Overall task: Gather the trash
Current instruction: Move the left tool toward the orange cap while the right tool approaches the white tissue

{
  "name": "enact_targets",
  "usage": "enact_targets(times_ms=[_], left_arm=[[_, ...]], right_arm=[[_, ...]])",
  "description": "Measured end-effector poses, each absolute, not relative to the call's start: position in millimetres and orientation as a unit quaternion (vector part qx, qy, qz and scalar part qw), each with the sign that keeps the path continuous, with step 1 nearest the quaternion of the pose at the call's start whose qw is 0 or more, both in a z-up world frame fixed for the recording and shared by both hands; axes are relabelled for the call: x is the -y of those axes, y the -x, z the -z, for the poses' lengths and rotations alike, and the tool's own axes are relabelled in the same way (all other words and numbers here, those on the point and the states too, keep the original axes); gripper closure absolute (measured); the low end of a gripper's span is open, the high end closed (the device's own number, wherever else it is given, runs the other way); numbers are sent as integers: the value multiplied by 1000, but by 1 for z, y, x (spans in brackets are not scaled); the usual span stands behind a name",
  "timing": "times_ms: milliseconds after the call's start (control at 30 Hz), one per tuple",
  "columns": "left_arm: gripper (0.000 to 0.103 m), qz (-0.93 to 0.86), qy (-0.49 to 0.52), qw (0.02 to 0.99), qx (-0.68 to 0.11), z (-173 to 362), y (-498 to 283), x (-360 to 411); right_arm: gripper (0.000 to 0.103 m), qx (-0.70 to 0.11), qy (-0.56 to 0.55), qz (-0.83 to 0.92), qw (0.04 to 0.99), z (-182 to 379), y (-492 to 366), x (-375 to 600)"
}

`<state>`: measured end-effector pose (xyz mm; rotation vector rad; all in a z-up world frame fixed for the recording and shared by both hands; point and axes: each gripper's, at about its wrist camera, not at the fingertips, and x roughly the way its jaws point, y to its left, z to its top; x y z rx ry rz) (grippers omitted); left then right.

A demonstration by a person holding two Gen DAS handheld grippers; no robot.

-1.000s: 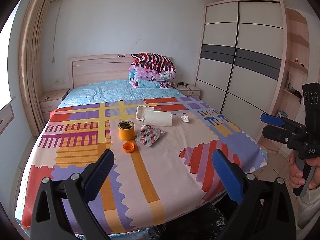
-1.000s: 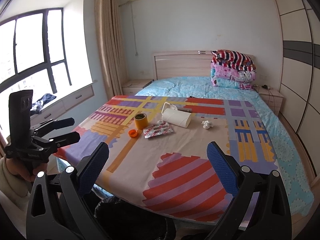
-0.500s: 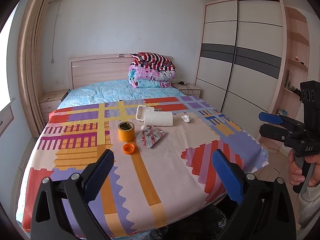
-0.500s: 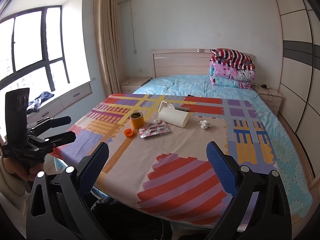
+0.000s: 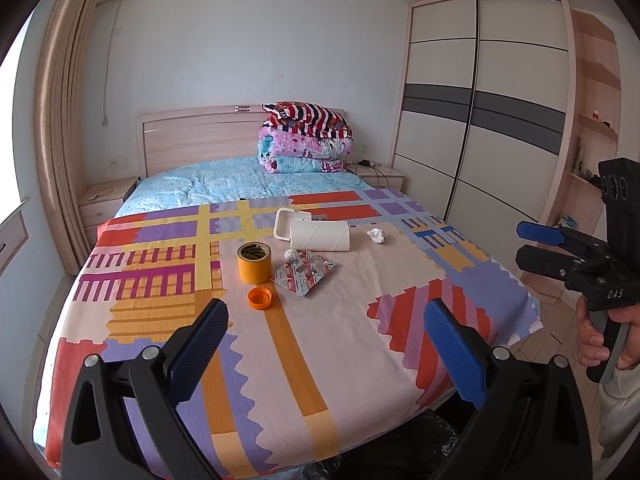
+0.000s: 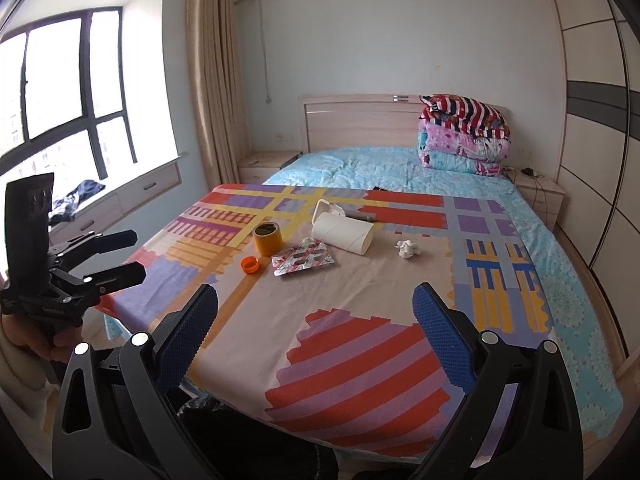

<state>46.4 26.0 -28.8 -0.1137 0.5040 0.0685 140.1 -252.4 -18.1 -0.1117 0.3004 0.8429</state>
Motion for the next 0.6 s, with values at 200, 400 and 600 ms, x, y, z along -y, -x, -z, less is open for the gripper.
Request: enact_targets(times_ms=[200,400,600], left_arm=[[8,-35,54,965,-253,34,-52,-30],[8,-36,52,963,-261,40,-62,-34],[10,-38,54,960,-272,48,-77,-43]], right_arm=[[4,-148,56,-403,901,19,-150,250],[4,-155,61,-398,902,22,-161,245],[5,-167,65,-391,903,24,-183,236]])
